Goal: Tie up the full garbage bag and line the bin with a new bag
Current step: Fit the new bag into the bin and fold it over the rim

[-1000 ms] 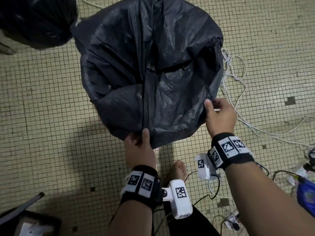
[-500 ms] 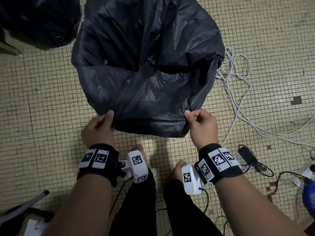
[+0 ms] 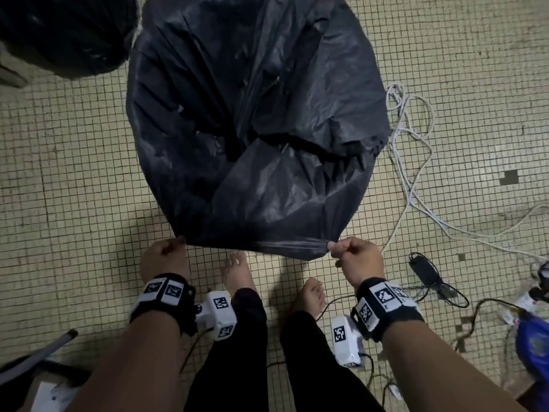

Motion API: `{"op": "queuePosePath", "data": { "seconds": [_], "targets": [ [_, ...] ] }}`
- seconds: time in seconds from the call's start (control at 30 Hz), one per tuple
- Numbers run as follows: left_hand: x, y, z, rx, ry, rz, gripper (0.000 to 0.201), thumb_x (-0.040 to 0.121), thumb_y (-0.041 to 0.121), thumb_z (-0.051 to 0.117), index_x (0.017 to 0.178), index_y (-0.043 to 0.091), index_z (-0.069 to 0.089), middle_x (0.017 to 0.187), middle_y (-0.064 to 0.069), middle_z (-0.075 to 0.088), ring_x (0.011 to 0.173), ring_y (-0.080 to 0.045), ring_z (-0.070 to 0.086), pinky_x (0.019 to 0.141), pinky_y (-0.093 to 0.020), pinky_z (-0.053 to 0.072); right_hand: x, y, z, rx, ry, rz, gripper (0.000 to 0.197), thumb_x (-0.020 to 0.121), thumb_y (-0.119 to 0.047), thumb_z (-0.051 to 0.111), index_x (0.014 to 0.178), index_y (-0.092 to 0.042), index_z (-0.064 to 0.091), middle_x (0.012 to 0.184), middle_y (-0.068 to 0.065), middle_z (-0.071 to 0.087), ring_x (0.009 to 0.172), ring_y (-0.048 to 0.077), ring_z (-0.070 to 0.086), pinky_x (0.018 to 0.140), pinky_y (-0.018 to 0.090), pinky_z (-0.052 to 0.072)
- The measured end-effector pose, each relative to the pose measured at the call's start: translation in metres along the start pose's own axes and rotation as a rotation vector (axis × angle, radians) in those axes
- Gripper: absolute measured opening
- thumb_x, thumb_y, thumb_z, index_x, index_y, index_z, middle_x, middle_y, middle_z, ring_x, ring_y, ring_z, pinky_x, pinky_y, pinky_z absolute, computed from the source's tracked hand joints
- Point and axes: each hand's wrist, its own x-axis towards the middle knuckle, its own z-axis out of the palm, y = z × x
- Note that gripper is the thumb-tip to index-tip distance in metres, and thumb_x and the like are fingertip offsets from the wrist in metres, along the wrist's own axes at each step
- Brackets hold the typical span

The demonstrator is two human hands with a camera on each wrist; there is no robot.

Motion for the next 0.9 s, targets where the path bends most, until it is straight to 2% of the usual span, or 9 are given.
{"op": "queuePosePath", "data": {
  "seconds": [0.13, 0.2, 0.3, 0.4, 0.47, 0.53, 0.6, 0.73, 0.9],
  "targets": [
    [0.015, 0.000, -0.003, 0.078, -0.058, 0.032, 0.014, 0.091, 0.018, 0.065, 0.100, 0.015, 0.076, 0.076, -0.007, 0.071, 0.059, -0.023, 0.061, 0.045, -0.021, 0.041, 0.000, -0.009, -0.008, -0.151, -0.119, -0.001, 0.007, 0.087, -0.016, 0.075, 0.086, -0.010, 0.071, 0.085, 0.008, 0.075, 0.081, 0.030, 0.072, 0.083, 0.043, 0.058],
    [0.015, 0.004, -0.005, 0.057, -0.060, 0.032, 0.013, 0.090, 0.017, 0.065, 0.097, 0.015, 0.075, 0.069, -0.004, 0.069, 0.054, -0.020, 0.061, 0.035, -0.017, 0.040, 0.004, -0.020, -0.018, -0.181, -0.045, -0.033, 0.016, 0.089, -0.008, 0.066, 0.105, -0.012, 0.067, 0.096, 0.008, 0.074, 0.085, 0.029, 0.071, 0.084, 0.045, 0.057],
    [-0.001, 0.014, -0.004, -0.120, -0.010, -0.035, 0.024, 0.087, 0.021, 0.067, 0.107, 0.008, 0.066, 0.079, -0.012, 0.071, 0.067, -0.030, 0.068, 0.063, -0.035, 0.057, 0.007, -0.053, -0.035, 0.007, 0.225, -0.216, 0.022, 0.096, -0.017, 0.059, 0.118, -0.020, 0.057, 0.104, -0.003, 0.068, 0.083, 0.018, 0.068, 0.071, 0.031, 0.055],
    [-0.039, 0.028, 0.004, -0.452, 0.017, -0.134, 0.019, 0.087, 0.027, 0.061, 0.101, 0.014, 0.058, 0.069, -0.004, 0.064, 0.054, -0.023, 0.062, 0.066, -0.046, 0.056, 0.019, -0.092, -0.047, 0.011, 0.347, -0.448, 0.043, 0.096, -0.040, 0.060, 0.133, -0.024, 0.047, 0.121, -0.007, 0.058, 0.101, 0.015, 0.062, 0.088, 0.032, 0.054],
    [-0.075, 0.041, 0.013, -0.517, -0.097, -0.094, 0.039, 0.085, 0.050, 0.060, 0.105, 0.017, 0.064, 0.076, 0.000, 0.070, 0.064, -0.023, 0.071, 0.070, -0.048, 0.061, 0.034, -0.113, -0.049, -0.113, 0.338, -0.505, 0.054, 0.096, -0.046, 0.057, 0.141, -0.018, 0.044, 0.135, 0.000, 0.054, 0.117, 0.018, 0.057, 0.101, 0.038, 0.049],
    [-0.103, 0.052, 0.025, -0.526, -0.184, -0.053, 0.065, 0.077, 0.071, 0.063, 0.117, 0.021, 0.062, 0.087, 0.007, 0.074, 0.075, -0.012, 0.074, 0.068, -0.034, 0.062, 0.047, -0.127, -0.050, -0.211, 0.315, -0.500, 0.048, 0.098, -0.042, 0.056, 0.134, -0.011, 0.055, 0.129, 0.006, 0.063, 0.117, 0.024, 0.059, 0.103, 0.040, 0.046],
    [-0.117, 0.065, 0.037, -0.509, -0.201, -0.041, 0.070, 0.079, 0.066, 0.068, 0.131, 0.021, 0.052, 0.101, 0.011, 0.071, 0.087, -0.010, 0.072, 0.073, -0.028, 0.060, 0.054, -0.131, -0.050, -0.253, 0.286, -0.478, 0.037, 0.099, -0.036, 0.055, 0.121, -0.008, 0.066, 0.115, 0.011, 0.071, 0.110, 0.030, 0.063, 0.098, 0.036, 0.047],
    [-0.097, 0.082, 0.041, -0.397, -0.140, -0.027, 0.061, 0.087, 0.043, 0.072, 0.134, 0.010, 0.050, 0.124, -0.006, 0.065, 0.108, -0.025, 0.064, 0.098, -0.037, 0.051, 0.048, -0.122, -0.045, -0.167, 0.267, -0.432, 0.033, 0.098, -0.036, 0.059, 0.111, -0.008, 0.070, 0.104, 0.009, 0.073, 0.095, 0.023, 0.064, 0.083, 0.025, 0.045],
    [-0.027, 0.087, 0.009, -0.335, -0.176, 0.146, 0.067, 0.063, 0.056, 0.074, 0.116, 0.016, 0.064, 0.114, -0.008, 0.070, 0.105, -0.032, 0.067, 0.095, -0.052, 0.055, 0.022, -0.109, -0.023, -0.092, 0.211, -0.382, 0.027, 0.093, -0.039, 0.065, 0.086, -0.014, 0.067, 0.081, -0.001, 0.068, 0.075, 0.018, 0.061, 0.068, 0.024, 0.044]
  ]
}}
